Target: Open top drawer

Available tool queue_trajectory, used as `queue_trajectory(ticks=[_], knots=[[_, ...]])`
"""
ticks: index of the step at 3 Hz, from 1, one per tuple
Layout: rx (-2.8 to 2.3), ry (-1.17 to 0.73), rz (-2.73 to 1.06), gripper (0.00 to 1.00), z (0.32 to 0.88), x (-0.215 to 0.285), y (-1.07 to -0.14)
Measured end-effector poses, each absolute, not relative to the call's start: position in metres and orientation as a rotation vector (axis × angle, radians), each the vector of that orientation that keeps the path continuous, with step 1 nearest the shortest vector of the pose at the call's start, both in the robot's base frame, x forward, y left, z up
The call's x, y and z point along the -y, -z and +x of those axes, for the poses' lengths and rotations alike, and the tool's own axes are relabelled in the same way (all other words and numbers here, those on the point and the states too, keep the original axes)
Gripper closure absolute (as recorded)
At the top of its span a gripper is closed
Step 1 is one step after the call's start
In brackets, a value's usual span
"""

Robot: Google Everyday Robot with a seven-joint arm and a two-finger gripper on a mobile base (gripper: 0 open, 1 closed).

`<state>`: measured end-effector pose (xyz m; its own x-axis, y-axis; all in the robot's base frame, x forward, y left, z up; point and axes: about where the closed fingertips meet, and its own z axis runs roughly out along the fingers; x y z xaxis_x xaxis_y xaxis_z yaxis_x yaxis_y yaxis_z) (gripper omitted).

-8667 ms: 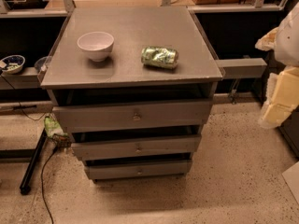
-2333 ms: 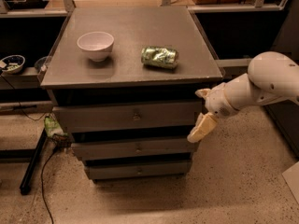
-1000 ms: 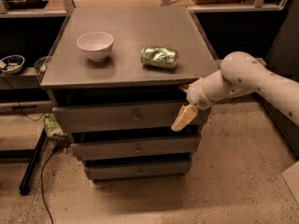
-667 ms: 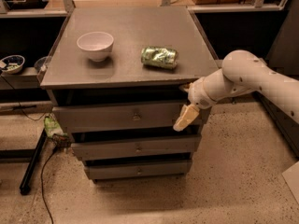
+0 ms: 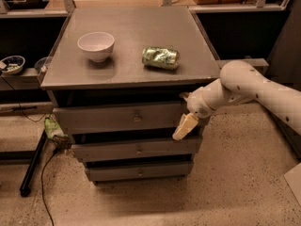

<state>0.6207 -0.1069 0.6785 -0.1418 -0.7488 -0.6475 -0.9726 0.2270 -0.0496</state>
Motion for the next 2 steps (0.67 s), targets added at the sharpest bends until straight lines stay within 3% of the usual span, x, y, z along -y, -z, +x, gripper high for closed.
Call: queue_trajectory(ticks=[2], knots=[[-1.964,-0.559,-1.608,0.0,0.615,0.102,-0.667]])
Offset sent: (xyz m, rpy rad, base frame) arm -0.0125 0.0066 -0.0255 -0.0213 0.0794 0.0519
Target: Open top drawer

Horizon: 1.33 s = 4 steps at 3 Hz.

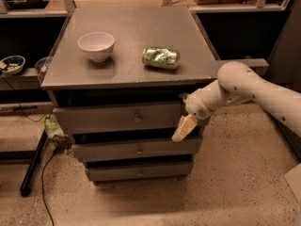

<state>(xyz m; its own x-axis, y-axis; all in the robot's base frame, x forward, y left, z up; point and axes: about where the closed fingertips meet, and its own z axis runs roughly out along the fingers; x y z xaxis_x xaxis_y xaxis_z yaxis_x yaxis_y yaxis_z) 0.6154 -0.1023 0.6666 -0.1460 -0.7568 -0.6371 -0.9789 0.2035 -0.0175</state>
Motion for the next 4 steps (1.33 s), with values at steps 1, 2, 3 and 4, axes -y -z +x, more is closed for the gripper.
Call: queue_trajectory(ticks=[1,2,3,4], knots=[[-1.964,-0.559,-1.608,0.0,0.615,0.102,-0.671],[-1.952,-0.611,-1.608,0.0,0.607,0.1,-0.673],[-1.928,-0.69,-1.608,0.0,0.594,0.097,-0.672],[-1.928,-0.691,-1.608,0.0,0.594,0.097,-0.678]])
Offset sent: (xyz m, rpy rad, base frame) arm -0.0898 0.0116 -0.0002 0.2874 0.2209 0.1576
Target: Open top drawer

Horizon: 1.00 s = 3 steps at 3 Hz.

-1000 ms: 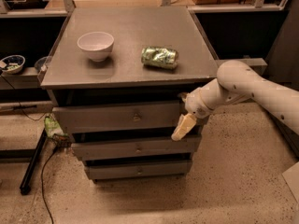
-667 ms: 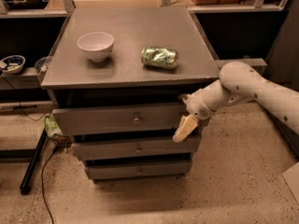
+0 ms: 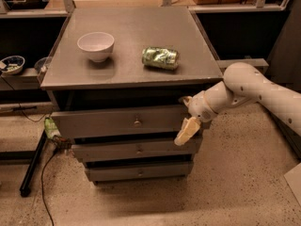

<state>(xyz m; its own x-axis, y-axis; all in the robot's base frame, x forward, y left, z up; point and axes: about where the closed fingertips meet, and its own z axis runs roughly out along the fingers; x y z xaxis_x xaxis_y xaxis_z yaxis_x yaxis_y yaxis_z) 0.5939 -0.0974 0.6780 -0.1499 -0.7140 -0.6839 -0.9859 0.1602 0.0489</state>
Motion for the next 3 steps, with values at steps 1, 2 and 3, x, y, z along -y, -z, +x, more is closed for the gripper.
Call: queue_trajectory(ticks=[1,2,3], knots=[[-1.911,-0.733,-1.608,0.0,0.585,0.096,-0.681],[-1.881,-0.815,-1.604,0.0,0.564,0.095,-0.688],[-1.875,-0.833,-1.602,0.0,0.556,0.097,-0.691]])
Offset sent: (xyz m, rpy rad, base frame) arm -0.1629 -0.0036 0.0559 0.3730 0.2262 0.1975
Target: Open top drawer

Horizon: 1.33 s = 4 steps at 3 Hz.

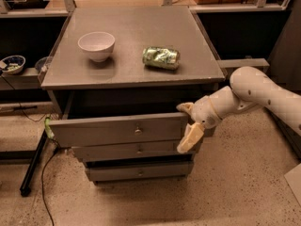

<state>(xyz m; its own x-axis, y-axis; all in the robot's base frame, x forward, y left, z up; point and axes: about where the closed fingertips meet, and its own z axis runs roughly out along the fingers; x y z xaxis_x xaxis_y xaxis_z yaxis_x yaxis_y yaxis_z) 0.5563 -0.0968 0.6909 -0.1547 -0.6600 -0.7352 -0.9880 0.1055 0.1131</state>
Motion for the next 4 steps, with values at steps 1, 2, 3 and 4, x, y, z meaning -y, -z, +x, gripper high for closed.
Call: queue_trajectory(ticks=[1,2,3,4], knots=[[-1.82,-0.987,-1.586,0.0,0.489,0.11,-0.715],[-1.784,-1.079,-1.568,0.0,0.435,0.125,-0.737],[-1.786,-1.093,-1.558,0.0,0.427,0.13,-0.739],[-1.818,-0.979,-1.575,0.0,0.447,0.127,-0.734]])
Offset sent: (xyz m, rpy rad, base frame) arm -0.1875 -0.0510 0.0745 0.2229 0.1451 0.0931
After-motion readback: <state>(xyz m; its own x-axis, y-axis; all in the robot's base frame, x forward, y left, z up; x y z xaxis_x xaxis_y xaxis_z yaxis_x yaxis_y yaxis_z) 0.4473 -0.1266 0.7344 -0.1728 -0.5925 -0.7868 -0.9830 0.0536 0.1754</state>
